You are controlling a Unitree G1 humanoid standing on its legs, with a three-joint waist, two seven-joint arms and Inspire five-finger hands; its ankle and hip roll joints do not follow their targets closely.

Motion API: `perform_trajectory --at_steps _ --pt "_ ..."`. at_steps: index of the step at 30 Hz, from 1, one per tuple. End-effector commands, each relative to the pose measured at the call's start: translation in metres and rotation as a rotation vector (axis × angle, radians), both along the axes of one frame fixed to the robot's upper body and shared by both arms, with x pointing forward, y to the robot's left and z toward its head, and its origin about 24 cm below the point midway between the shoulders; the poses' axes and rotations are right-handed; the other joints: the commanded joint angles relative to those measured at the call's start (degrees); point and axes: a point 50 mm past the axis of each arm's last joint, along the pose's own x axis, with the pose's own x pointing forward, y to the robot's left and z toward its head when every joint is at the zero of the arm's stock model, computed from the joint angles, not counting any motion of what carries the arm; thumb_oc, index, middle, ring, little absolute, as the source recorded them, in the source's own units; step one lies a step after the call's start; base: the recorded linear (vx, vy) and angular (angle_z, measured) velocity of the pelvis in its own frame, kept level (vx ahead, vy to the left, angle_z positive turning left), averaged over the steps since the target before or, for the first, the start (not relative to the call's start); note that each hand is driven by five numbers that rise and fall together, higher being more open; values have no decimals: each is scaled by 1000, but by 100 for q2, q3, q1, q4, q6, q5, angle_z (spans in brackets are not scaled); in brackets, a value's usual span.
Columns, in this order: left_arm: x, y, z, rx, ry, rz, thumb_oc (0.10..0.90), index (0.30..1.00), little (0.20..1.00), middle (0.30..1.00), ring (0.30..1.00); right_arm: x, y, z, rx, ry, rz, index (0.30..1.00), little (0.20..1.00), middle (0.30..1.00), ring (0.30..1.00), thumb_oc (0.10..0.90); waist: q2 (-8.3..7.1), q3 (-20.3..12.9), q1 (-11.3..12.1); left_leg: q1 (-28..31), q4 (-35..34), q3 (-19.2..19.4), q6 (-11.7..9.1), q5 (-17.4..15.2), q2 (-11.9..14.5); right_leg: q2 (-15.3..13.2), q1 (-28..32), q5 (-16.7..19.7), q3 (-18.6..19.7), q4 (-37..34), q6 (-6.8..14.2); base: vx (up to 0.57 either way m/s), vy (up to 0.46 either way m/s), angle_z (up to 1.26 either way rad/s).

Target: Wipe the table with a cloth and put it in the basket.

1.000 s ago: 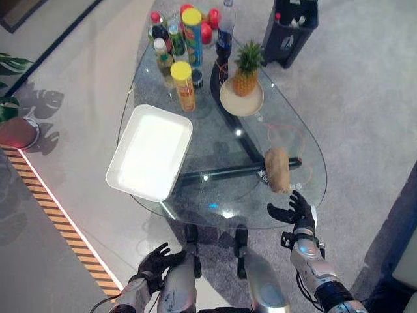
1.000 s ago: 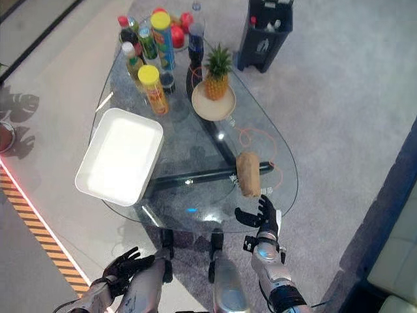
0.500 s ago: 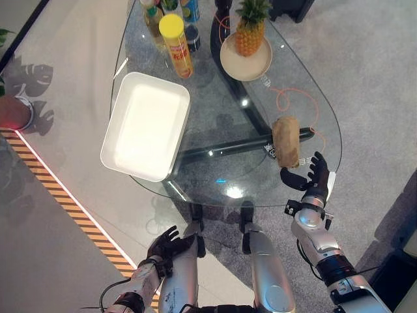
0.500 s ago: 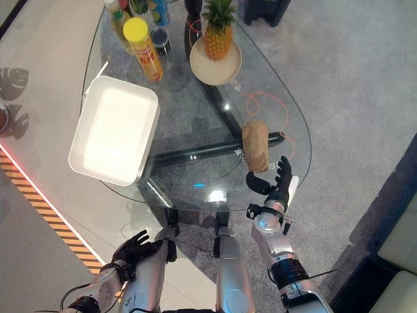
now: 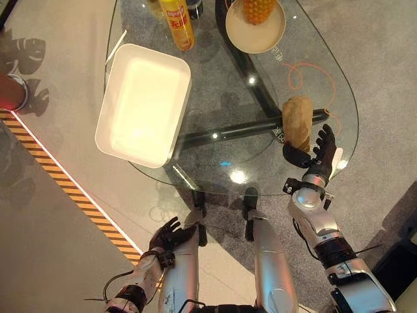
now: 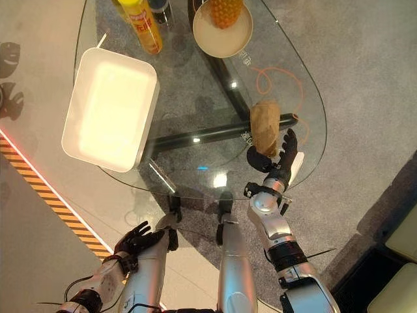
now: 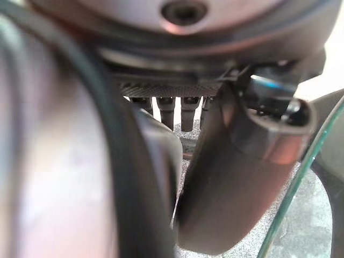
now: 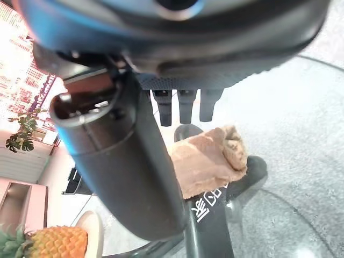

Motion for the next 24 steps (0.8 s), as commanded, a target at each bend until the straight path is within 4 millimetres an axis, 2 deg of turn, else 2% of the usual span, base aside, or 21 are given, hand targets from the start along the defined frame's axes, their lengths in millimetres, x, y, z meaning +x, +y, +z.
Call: perform_trajectory --at_steps 1,13,24 --pt "-16 -16 -10 -36 42 -11 800 900 900 900 900 -7 -11 36 -64 -182 -45 900 900 900 900 800 -18 -73 -75 -308 1126 147 50 -962 -294 154 -5 337 -499 -486 -78 43 15 3" --pt "-8 -21 -1 -46 -6 12 800 900 900 900 900 -4 -20 56 -71 -221 -111 900 900 900 900 800 83 -73 -13 -1036 1355 18 89 -936 -352 185 -764 372 -440 -167 -92 41 10 3" --pt "0 -24 8 -52 -46 21 800 900 900 900 900 2 -28 72 -93 -255 -159 900 900 900 900 800 177 -73 79 -1452 1470 -106 104 -911 -369 156 -1222 411 -450 -7 -116 2 -2 1"
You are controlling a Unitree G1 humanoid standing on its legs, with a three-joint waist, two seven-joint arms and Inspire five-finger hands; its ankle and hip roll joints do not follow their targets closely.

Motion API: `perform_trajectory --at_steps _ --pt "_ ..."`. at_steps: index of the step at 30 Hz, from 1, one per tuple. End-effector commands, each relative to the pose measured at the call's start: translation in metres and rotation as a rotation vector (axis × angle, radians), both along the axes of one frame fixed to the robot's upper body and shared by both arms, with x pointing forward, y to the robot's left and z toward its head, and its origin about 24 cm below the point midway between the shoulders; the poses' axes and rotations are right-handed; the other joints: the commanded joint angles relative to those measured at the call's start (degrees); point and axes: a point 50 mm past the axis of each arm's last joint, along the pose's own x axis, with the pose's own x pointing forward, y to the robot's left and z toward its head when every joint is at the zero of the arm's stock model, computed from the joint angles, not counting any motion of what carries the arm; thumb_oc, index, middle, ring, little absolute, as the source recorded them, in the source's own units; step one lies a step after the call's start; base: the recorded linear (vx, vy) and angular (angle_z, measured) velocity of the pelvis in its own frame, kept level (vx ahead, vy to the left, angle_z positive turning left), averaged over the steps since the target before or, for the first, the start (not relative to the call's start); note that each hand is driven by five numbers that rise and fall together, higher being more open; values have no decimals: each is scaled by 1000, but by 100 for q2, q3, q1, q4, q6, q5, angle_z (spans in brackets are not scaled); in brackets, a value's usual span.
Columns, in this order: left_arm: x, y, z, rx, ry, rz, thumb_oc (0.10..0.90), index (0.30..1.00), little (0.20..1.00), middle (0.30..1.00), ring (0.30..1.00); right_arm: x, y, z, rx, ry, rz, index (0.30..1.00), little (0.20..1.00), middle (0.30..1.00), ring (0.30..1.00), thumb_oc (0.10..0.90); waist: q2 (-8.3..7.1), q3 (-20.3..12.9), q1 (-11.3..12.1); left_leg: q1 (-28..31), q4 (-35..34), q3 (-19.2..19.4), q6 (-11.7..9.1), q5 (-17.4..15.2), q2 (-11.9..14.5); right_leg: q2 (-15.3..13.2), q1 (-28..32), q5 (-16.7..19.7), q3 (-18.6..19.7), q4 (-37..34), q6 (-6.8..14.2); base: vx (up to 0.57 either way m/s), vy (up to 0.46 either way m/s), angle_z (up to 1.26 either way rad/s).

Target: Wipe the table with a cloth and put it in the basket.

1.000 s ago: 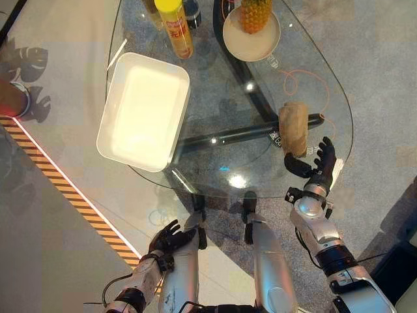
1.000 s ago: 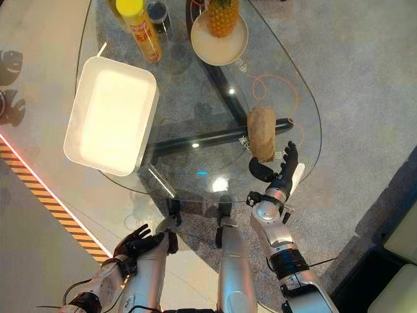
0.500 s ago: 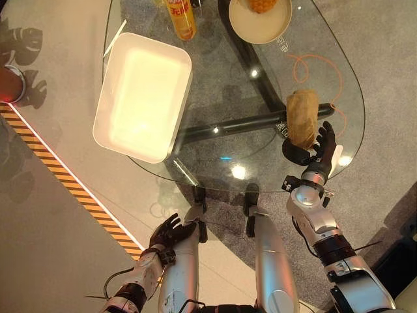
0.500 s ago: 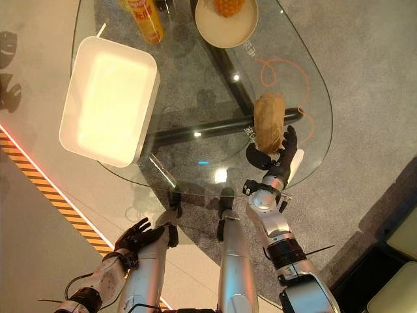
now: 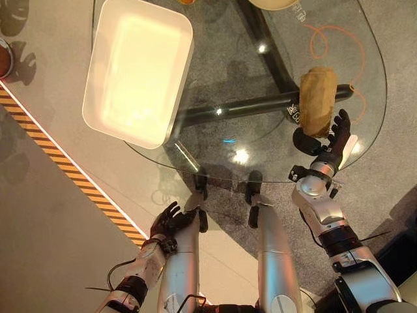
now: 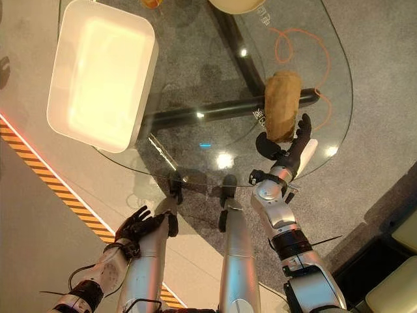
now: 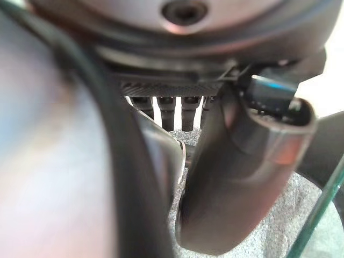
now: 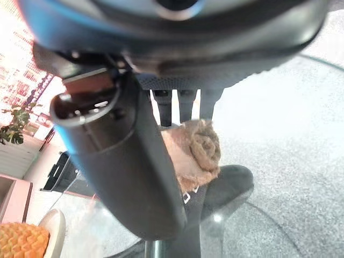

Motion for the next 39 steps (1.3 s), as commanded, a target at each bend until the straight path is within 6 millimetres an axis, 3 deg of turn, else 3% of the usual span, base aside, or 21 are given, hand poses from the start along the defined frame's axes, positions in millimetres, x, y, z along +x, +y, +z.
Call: perform_trajectory --at_steps 1,14,21,39 --pt "-24 -18 -16 -30 67 -39 800 900 900 900 900 -8 -18 44 -64 -193 -73 900 900 900 900 800 134 -103 -62 -276 970 10 109 -912 -350 201 -76 514 -408 -564 -47 8 -8 5" --pt "-19 -23 -13 -35 54 -68 800 900 900 900 900 0 -22 70 -112 -223 -102 900 900 900 900 800 159 -103 -17 -578 1054 -72 99 -892 -341 195 -399 566 -388 -494 -29 4 -6 4" --pt "-16 -23 -12 -32 50 -76 800 900 900 900 900 10 -36 62 -149 -77 -197 900 900 900 900 800 227 -103 32 -719 1076 -84 97 -886 -359 164 -529 609 -407 -522 -24 0 0 0" --pt "-11 -24 -10 -38 28 -84 800 900 900 900 900 21 -49 58 -66 8 -257 900 900 900 900 800 301 -103 102 -891 1047 -92 91 -858 -409 188 -706 669 -387 -563 -10 0 0 0"
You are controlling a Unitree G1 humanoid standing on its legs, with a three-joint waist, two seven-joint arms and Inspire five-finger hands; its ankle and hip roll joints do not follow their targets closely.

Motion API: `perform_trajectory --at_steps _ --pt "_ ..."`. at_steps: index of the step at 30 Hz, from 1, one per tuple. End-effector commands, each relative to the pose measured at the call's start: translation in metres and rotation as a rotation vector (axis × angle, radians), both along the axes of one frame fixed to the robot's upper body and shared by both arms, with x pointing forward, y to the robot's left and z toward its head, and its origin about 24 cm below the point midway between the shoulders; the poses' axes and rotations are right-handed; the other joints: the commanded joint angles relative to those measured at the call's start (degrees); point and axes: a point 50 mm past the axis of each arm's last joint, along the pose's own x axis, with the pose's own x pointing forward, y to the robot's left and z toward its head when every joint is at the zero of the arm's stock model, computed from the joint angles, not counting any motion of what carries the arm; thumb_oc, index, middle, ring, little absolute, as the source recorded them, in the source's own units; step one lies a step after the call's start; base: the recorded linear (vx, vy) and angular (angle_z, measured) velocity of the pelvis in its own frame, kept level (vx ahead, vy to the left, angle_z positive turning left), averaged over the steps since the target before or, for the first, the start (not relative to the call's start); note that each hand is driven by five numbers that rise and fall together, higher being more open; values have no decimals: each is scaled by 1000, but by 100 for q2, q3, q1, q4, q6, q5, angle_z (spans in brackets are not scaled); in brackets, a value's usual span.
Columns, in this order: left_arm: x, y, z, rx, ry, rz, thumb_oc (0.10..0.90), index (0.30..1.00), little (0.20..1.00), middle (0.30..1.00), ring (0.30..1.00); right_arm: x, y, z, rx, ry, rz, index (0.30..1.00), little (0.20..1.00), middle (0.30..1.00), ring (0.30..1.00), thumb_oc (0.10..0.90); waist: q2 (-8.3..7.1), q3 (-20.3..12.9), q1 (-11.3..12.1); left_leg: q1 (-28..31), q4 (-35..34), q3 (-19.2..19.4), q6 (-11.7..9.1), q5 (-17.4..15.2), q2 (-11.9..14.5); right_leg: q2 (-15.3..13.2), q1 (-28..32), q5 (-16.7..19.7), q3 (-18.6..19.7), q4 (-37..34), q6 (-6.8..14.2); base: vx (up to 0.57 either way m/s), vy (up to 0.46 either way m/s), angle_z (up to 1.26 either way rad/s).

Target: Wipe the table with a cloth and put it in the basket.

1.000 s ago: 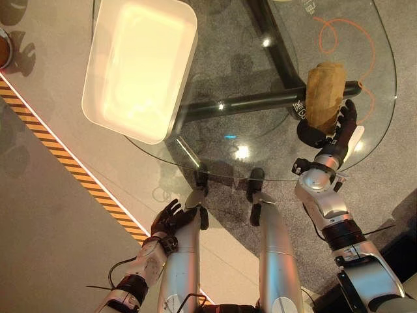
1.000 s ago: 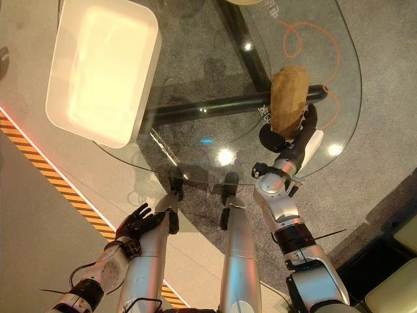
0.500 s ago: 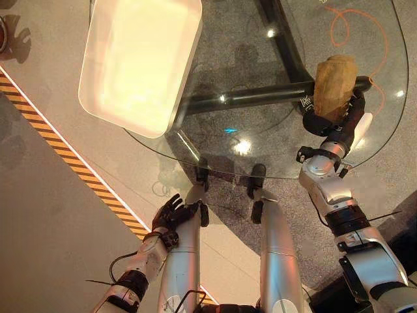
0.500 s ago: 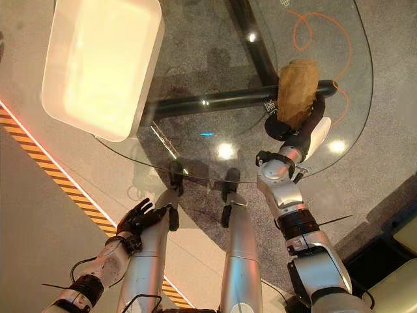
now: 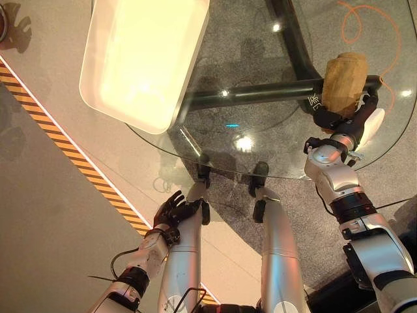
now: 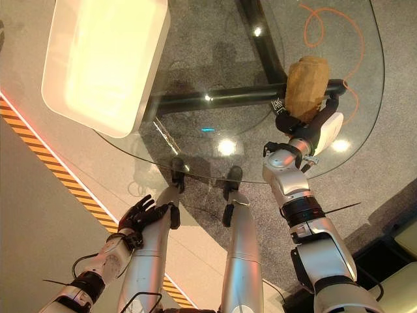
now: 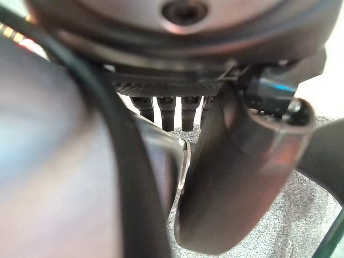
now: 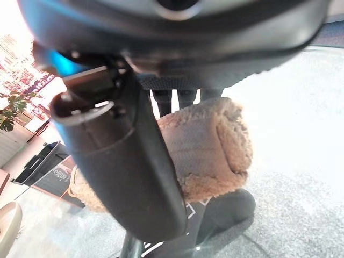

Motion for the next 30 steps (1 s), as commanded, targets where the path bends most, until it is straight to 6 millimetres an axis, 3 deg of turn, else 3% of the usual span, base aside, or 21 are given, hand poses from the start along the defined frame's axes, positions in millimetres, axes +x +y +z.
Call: perform_trajectory --at_steps 1,2,3,4,5,21,30 --pt "-30 -17 -27 -41 102 -34 800 900 900 900 900 -7 -25 10 -20 -46 -69 900 900 900 900 800 288 -106 -32 -291 911 80 108 -901 -336 278 -150 721 -265 -767 20 0 0 0" --pt "-31 -17 -27 -40 102 -35 800 900 900 900 900 -7 -25 10 -17 -47 -67 900 900 900 900 800 291 -106 -29 -294 911 78 109 -902 -335 279 -155 720 -264 -764 20 0 0 0" --pt "-31 -17 -27 -38 104 -35 800 900 900 900 900 -6 -25 11 0 -53 -65 486 417 486 486 317 295 -106 -19 -310 915 69 108 -905 -333 279 -174 719 -265 -756 19 0 0 0" --pt "-31 -17 -27 -39 103 -35 800 900 900 900 900 -6 -25 12 2 -55 -64 361 271 361 361 171 293 -106 -17 -316 910 63 109 -903 -334 283 -181 720 -266 -756 18 0 0 0" --pt "-31 -17 -27 -39 104 -35 800 900 900 900 900 -6 -25 13 5 -56 -62 300 200 300 300 100 291 -106 -16 -317 904 57 108 -901 -336 287 -185 721 -266 -757 17 1 -13 4" --pt "-32 -22 -27 -50 93 -34 800 900 900 900 900 -11 -13 11 7 -94 -31 300 200 300 300 100 263 -106 -63 -354 917 91 119 -918 -320 309 -238 705 -234 -724 25 2 7 0" --pt "-35 -25 -28 -61 94 -23 800 900 900 900 900 -21 -4 33 -89 -220 -27 300 200 300 300 100 283 -106 -94 -383 927 131 143 -947 -346 300 -290 709 -186 -705 73 14 37 0"
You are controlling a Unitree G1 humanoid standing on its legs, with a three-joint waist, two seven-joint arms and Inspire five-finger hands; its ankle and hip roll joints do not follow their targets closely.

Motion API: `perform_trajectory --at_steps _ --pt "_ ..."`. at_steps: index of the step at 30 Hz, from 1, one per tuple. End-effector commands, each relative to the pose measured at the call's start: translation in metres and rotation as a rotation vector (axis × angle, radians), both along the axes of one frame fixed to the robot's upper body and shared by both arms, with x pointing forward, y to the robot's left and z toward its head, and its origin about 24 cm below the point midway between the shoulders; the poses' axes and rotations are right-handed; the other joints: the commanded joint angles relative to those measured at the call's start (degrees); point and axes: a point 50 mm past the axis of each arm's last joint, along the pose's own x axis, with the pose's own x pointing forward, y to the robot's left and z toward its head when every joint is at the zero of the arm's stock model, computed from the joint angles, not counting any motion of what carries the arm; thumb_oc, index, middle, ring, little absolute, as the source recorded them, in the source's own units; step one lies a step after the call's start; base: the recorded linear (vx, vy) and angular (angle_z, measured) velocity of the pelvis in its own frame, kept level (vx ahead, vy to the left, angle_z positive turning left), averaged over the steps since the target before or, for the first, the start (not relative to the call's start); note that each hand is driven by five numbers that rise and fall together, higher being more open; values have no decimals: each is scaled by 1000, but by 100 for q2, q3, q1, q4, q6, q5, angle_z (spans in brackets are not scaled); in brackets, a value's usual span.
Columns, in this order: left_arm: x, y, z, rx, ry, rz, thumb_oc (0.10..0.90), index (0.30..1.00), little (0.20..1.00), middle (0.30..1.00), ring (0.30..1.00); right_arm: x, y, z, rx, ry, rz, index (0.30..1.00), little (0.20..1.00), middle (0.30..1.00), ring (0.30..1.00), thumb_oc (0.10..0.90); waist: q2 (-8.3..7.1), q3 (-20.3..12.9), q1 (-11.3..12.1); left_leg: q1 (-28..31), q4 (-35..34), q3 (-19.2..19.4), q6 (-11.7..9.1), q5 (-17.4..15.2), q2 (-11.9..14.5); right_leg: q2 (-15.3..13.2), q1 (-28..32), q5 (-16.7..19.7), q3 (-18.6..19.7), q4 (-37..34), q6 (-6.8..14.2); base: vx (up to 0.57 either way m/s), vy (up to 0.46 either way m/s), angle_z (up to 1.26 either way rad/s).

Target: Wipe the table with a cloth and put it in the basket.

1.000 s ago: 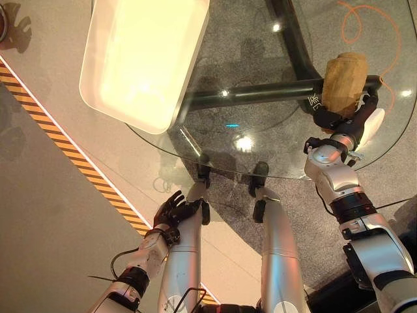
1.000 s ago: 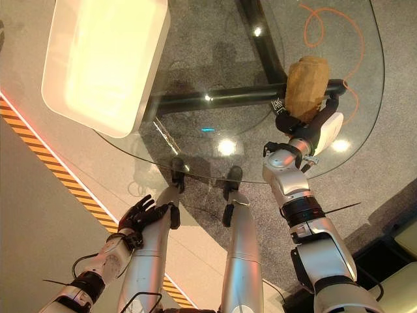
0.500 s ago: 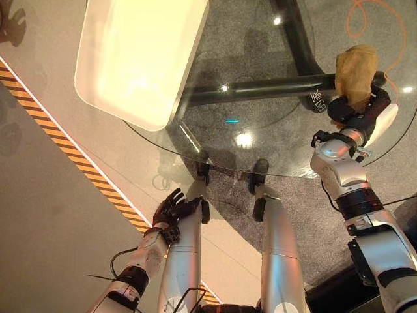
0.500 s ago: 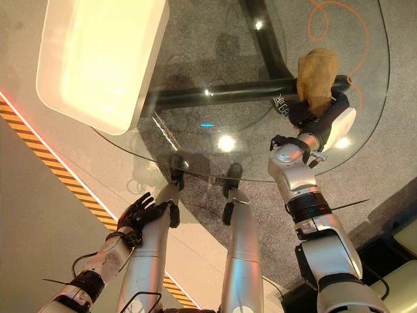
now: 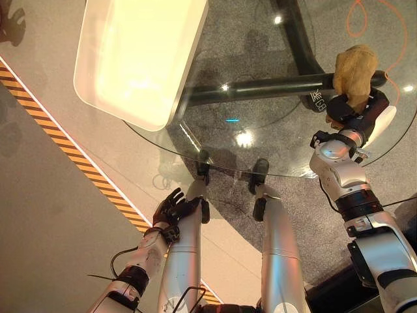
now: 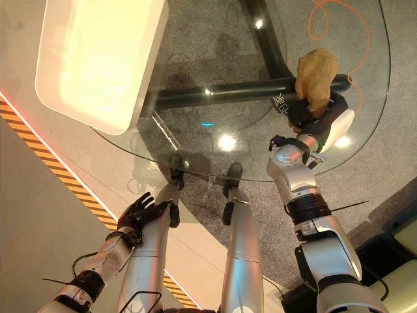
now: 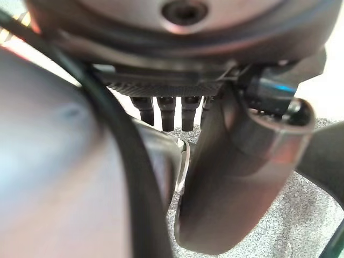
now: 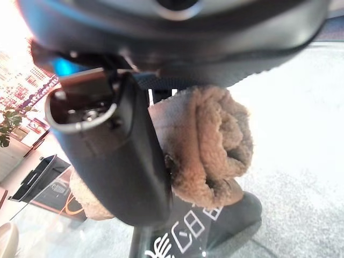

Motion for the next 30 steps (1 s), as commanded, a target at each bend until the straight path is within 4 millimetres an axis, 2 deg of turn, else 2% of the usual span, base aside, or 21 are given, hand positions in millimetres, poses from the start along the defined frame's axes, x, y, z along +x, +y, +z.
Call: perform_trajectory --at_steps 1,6,13,19,20,21,22,24,25,26,27,30 --pt "-39 -26 -32 -49 122 -29 800 900 900 900 900 -17 4 29 -141 -166 -22 300 200 300 300 100 280 -104 -88 -211 923 192 170 -984 -340 292 -124 716 -174 -766 98 7 34 0" --pt "-39 -27 -31 -52 121 -24 800 900 900 900 900 -16 15 40 -207 -179 57 300 200 300 300 100 283 -104 -69 -242 924 177 170 -984 -351 291 -161 704 -161 -749 108 4 16 0" --pt "-38 -26 -31 -39 120 -35 800 900 900 900 900 -10 52 44 -296 -140 325 300 200 300 300 100 253 -104 -14 -234 898 156 171 -963 -363 265 -151 708 -228 -789 95 0 0 0" --pt "-40 -28 -32 -39 120 -49 800 900 900 900 900 -10 87 41 -399 -109 523 300 200 300 300 100 268 -104 21 -267 921 173 156 -957 -361 248 -198 682 -269 -749 72 7 -1 0" --pt "-47 -29 -37 -39 140 -53 800 900 900 900 900 -10 93 33 -412 -82 555 300 200 300 300 100 287 -104 51 -77 976 150 127 -1154 -338 273 -34 487 -247 -660 108 0 0 0" --pt "-41 -29 -33 -39 119 -54 800 900 900 900 900 -10 99 40 -441 -88 590 300 200 300 300 100 280 -104 37 -265 911 190 157 -955 -356 249 -197 668 -284 -760 58 31 10 1" --pt "-47 -29 -37 -39 139 -57 800 900 900 900 900 -10 102 32 -445 -62 610 300 200 300 300 100 299 -104 68 -69 954 161 123 -1140 -339 273 -26 481 -263 -679 99 0 0 0" --pt "-47 -30 -37 -40 137 -60 800 900 900 900 900 -10 112 30 -473 -39 664 300 200 300 300 100 312 -104 82 -76 946 166 110 -1125 -336 261 -27 476 -275 -683 98 -17 12 2" --pt "-41 -30 -33 -40 116 -59 800 900 900 900 900 -10 114 36 -485 -54 670 300 200 300 300 100 301 -104 61 -268 891 196 139 -930 -354 235 -193 662 -304 -772 56 -71 13 2" --pt "-40 -31 -32 -40 112 -64 800 900 900 900 900 -10 123 32 -508 -36 732 300 200 300 300 100 307 -104 73 -273 885 215 131 -917 -344 223 -200 655 -320 -770 54 -12 12 4" --pt "-47 -32 -37 -41 132 -68 800 900 900 900 900 -12 126 24 -510 -7 761 300 200 300 300 100 325 -104 103 -69 939 196 95 -1115 -317 245 -22 457 -299 -678 97 38 14 6" --pt "-46 -33 -36 -40 130 -71 800 900 900 900 900 -14 138 21 -547 10 838 300 200 300 300 100 337 -104 118 -71 937 213 91 -1106 -313 232 -40 454 -317 -656 101 14 3 1"
